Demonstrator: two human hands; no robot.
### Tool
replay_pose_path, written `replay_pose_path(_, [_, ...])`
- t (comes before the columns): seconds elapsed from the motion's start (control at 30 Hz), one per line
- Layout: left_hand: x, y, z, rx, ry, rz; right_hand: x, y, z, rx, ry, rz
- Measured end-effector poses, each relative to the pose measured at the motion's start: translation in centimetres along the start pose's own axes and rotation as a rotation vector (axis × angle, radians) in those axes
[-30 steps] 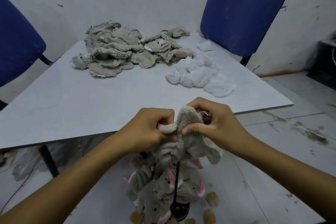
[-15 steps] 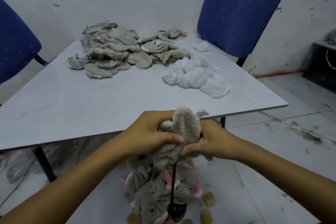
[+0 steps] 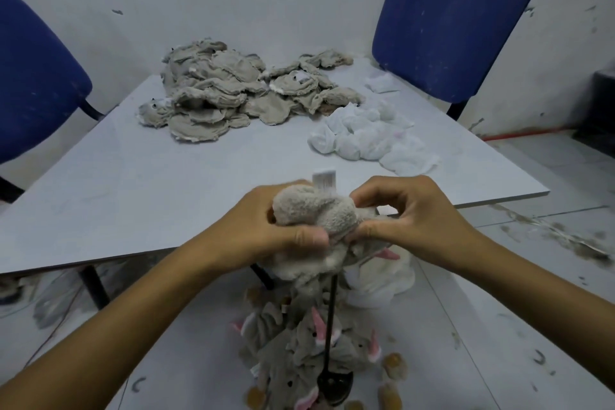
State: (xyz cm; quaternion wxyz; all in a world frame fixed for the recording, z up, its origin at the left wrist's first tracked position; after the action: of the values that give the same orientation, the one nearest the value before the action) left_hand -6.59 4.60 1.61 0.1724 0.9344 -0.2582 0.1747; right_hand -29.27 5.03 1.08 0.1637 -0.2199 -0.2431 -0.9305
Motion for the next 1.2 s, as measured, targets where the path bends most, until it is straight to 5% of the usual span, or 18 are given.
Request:
replay_pose_path(0.13, [-0.6, 0.6, -0.8, -0.154, 0.063, -0.158, 0.6, 0.3, 0.7, 0.059, 0.015, -0.066])
replay_pose_path(0.4, [-2.5, 0.4, 1.6, -0.056, 0.516, 0.012, -1.5, -0.7, -1.2, 0.028, -0.231, 0.054])
replay_pose_path(0.57, [-2.0, 0.3, 1.4, -0.021, 0.406, 0.031, -1.1, -0.6, -1.2, 0.074, -0.249, 0.065])
replay_pose_path(0.77, [0.3, 1.9, -2.0, -0.205, 0.036, -0.318, 2.9, 2.6, 2.5, 0.063, 0.038, -0.093])
replay_pose_path(0.9, [2.8, 3.3, -1.0, 0.010, -0.117, -0.620, 2.4, 6.4, 1.7, 0.022, 0.045, -0.229])
replay_pose_path(1.0, [3.2, 3.3, 2.3, 0.299, 0.355, -0.632, 0.9, 7.1, -1.7, -0.123, -0.364, -0.178])
replay_pose_path(1.07, [3.0, 3.2, 3.4, 0.209, 0.747, -0.562, 0.1, 6.7, -4.0, -0.212, -0.571, -0.045])
replay_pose_path(1.13, [2.9, 3.8, 3.7, 0.019, 0.812, -0.421, -0.7, 6.3, -5.8, -0.270, -0.687, 0.065])
replay_pose_path(1.2, [2.5, 4.7, 3.6, 0.017, 0.780, -0.217, -1.2, 6.3, -6.6, -0.265, -0.730, 0.073])
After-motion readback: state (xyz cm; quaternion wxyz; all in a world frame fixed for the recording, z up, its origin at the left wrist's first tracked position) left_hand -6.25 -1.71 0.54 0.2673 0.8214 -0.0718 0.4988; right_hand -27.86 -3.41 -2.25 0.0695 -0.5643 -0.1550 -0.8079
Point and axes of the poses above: each hand's wrist, its own y-axis towards the middle knuckle, its own x-axis out of the back of the hand, z = x × y, the point moved 1 cm from there along y, towards the middle knuckle, and after that the axes turned 2 degrees about -x, right-handed, at the moved point
